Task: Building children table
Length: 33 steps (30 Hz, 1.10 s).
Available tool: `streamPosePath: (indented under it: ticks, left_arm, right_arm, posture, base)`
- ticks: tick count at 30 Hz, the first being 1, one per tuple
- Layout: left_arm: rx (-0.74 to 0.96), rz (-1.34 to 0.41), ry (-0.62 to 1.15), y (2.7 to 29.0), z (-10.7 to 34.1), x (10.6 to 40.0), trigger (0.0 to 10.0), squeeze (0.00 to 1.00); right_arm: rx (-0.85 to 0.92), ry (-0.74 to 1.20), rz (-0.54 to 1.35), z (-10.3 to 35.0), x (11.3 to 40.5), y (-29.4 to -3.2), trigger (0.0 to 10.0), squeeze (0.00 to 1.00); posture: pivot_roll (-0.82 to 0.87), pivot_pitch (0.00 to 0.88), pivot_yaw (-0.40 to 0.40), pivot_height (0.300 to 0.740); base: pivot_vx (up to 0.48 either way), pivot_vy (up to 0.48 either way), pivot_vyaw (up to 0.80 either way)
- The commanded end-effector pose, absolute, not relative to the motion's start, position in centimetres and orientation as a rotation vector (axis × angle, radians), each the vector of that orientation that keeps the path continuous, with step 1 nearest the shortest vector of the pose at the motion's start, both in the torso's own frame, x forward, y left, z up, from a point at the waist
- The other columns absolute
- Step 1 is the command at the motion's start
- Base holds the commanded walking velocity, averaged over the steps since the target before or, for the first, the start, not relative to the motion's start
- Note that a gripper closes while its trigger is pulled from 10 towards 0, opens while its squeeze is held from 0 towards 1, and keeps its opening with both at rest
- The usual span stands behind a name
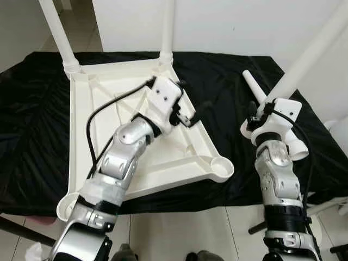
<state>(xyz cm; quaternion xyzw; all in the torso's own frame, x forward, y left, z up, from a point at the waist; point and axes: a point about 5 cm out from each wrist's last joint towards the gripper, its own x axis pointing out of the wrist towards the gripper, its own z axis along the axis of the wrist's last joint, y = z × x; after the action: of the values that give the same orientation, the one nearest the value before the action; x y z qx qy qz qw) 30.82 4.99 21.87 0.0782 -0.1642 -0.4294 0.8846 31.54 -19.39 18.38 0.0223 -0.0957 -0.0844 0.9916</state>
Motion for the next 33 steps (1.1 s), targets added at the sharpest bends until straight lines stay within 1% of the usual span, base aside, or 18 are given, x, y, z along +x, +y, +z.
streamPosePath:
  ticks: [1, 4, 6, 7, 9, 10, 18, 19, 20, 22, 23, 24, 27, 31, 33]
  left_arm:
    - [0.213, -1.003, -0.340, 4.5, 21.2, 29.9, 10.0, 0.00]
    - [0.290, -1.133, -0.307, 4.7, 19.7, 28.4, 10.0, 0.00]
    - [0.320, -1.228, -0.237, 4.8, 18.8, 27.7, 10.0, 0.00]
    - [0.320, -1.228, -0.237, 4.8, 18.8, 27.7, 10.0, 0.00]
    - [0.368, -1.305, -0.186, 5.4, 17.7, 26.7, 10.0, 0.00]
    - [0.368, -1.305, -0.186, 5.4, 17.7, 26.7, 10.0, 0.00]
    - [0.433, -1.251, -0.095, 5.8, 16.3, 27.2, 10.0, 0.00]
    - [0.466, -1.203, -0.049, 5.8, 15.6, 27.7, 10.0, 0.00]
    - [0.466, -1.203, -0.049, 5.8, 15.6, 27.7, 10.0, 0.00]
    - [0.569, -1.131, 0.059, 6.1, 14.2, 28.5, 10.0, 0.00]
    - [0.569, -1.131, 0.059, 6.1, 14.2, 28.5, 10.0, 0.00]
    - [0.606, -1.102, 0.094, 6.3, 13.7, 28.9, 10.0, 0.00]
    - [0.648, -1.050, 0.133, 6.3, 13.1, 29.4, 10.0, 0.00]
    - [0.687, -1.016, 0.149, 6.2, 12.7, 29.8, 10.0, 0.00]
    - [0.724, -0.968, 0.154, 6.0, 12.5, 30.3, 10.0, 0.00]
  right_arm:
    - [0.039, -0.197, -0.177, 18.6, 31.2, -19.8, 10.0, 0.00]
    - [0.041, -0.192, -0.182, 18.7, 31.3, -20.2, 10.0, 0.00]
    - [0.040, -0.193, -0.181, 18.8, 31.4, -20.2, 10.0, 0.00]
    - [0.040, -0.193, -0.181, 18.8, 31.4, -20.2, 10.0, 0.00]
    - [0.043, -0.202, -0.185, 19.1, 31.5, -20.2, 10.0, 0.00]
    - [0.043, -0.202, -0.185, 19.1, 31.5, -20.2, 10.0, 0.00]
    - [0.046, -0.200, -0.192, 19.1, 31.1, -20.2, 10.0, 0.00]
    - [0.042, -0.199, -0.192, 19.0, 31.0, -20.2, 10.0, 0.00]
    - [0.042, -0.199, -0.192, 19.0, 31.0, -20.2, 10.0, 0.00]
    - [0.037, -0.194, -0.194, 18.9, 30.8, -20.2, 10.0, 0.00]
    - [0.037, -0.194, -0.194, 18.9, 30.8, -20.2, 10.0, 0.00]
    - [0.033, -0.192, -0.195, 18.9, 30.8, -20.2, 10.0, 0.00]
    - [0.024, -0.195, -0.197, 19.1, 30.7, -20.3, 10.0, 0.00]
    - [0.021, -0.197, -0.206, 19.1, 30.6, -20.5, 10.0, 0.00]
    - [0.022, -0.192, -0.214, 18.9, 30.5, -20.5, 10.0, 0.00]
  posture:
    - [0.03, 0.004, -0.054, 0.740]
    - [0.04, 0.000, -0.066, 0.740]
    - [0.04, 0.000, -0.063, 0.740]
    - [0.04, 0.000, -0.063, 0.740]
    - [0.04, 0.000, -0.059, 0.740]
    - [0.04, 0.000, -0.059, 0.740]
    - [0.03, 0.000, -0.051, 0.740]
    - [0.03, 0.000, -0.048, 0.740]
    - [0.03, 0.000, -0.048, 0.740]
    - [0.03, 0.000, -0.050, 0.740]
    - [0.03, 0.000, -0.050, 0.740]
    - [0.03, 0.000, -0.045, 0.740]
    - [0.02, 0.000, -0.035, 0.740]
    - [0.02, 0.000, -0.034, 0.740]
    - [0.01, 0.000, -0.027, 0.740]
  base:
    - [0.000, 0.000, 0.00]
    - [0.000, 0.000, 0.00]
    - [0.000, 0.000, 0.00]
    - [0.000, 0.000, 0.00]
    - [0.000, 0.000, 0.00]
    - [0.000, 0.000, 0.00]
    - [0.000, 0.000, 0.00]
    - [0.000, 0.000, 0.00]
    - [0.000, 0.000, 0.00]
    - [0.000, 0.000, 0.00]
    - [0.000, 0.000, 0.00]
    - [0.000, 0.000, 0.00]
    - [0.000, 0.000, 0.00]
    - [0.000, 0.000, 0.00]
    - [0.000, 0.000, 0.00]
